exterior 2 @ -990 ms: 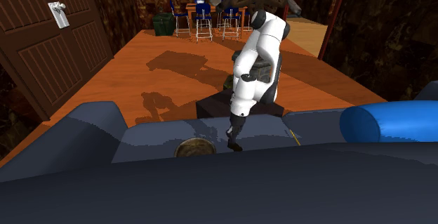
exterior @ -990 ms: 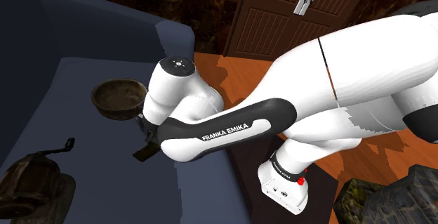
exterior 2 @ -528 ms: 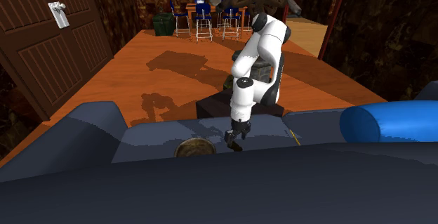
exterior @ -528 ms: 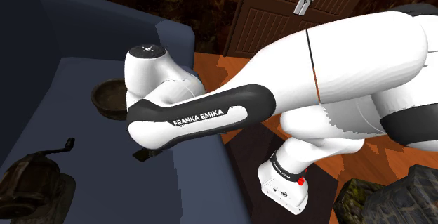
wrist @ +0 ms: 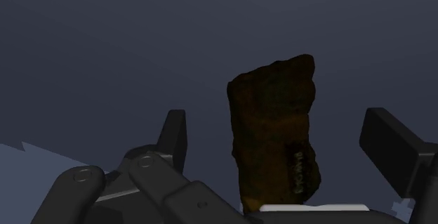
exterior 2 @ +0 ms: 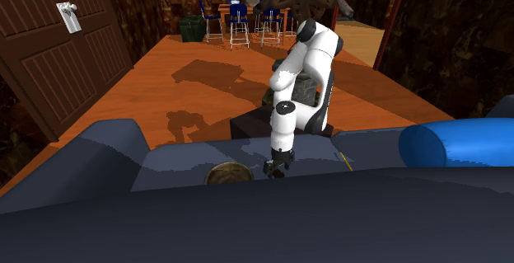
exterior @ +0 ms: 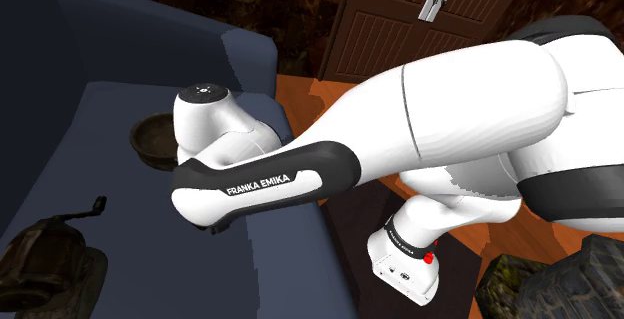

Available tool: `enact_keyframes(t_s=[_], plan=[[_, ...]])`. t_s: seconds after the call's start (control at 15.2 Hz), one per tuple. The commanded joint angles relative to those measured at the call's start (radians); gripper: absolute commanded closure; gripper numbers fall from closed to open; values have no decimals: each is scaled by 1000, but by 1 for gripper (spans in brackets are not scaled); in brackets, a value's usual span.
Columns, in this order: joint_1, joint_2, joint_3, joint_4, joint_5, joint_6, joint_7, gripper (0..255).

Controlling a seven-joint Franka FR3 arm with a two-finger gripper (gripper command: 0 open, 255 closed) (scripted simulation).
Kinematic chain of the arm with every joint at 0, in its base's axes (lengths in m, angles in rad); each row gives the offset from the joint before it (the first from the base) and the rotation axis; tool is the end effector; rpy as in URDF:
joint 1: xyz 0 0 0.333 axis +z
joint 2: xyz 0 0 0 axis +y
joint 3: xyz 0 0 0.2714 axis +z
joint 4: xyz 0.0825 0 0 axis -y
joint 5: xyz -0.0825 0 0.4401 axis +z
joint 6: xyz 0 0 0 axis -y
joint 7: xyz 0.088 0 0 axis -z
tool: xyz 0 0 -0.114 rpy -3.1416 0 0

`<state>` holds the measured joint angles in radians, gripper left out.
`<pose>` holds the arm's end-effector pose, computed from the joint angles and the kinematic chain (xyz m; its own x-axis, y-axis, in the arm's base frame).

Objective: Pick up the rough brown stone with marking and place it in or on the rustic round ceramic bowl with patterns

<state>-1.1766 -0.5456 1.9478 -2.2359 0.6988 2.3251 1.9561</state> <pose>0.4263 0.3672 0.1835 -0.0784 -0.9969 0.0081 -0.9968 0.0783 -0.0134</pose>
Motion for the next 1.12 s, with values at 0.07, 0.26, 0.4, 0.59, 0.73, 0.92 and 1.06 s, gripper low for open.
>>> enact_keyframes(t_s=[0.07, 0.26, 0.4, 0.59, 0.73, 0.92, 1.06], plan=[[-2, 0, 2, -2, 2, 3, -2, 0], [-2, 0, 2, -2, 2, 3, -2, 0], [-2, 0, 2, -2, 2, 3, -2, 255], [-2, 0, 2, -2, 2, 3, -2, 255], [-1, 0, 2, -2, 2, 3, -2, 255], [-1, 0, 2, -2, 2, 3, -2, 255], [12, 7, -15, -2, -10, -5, 5, 255]])
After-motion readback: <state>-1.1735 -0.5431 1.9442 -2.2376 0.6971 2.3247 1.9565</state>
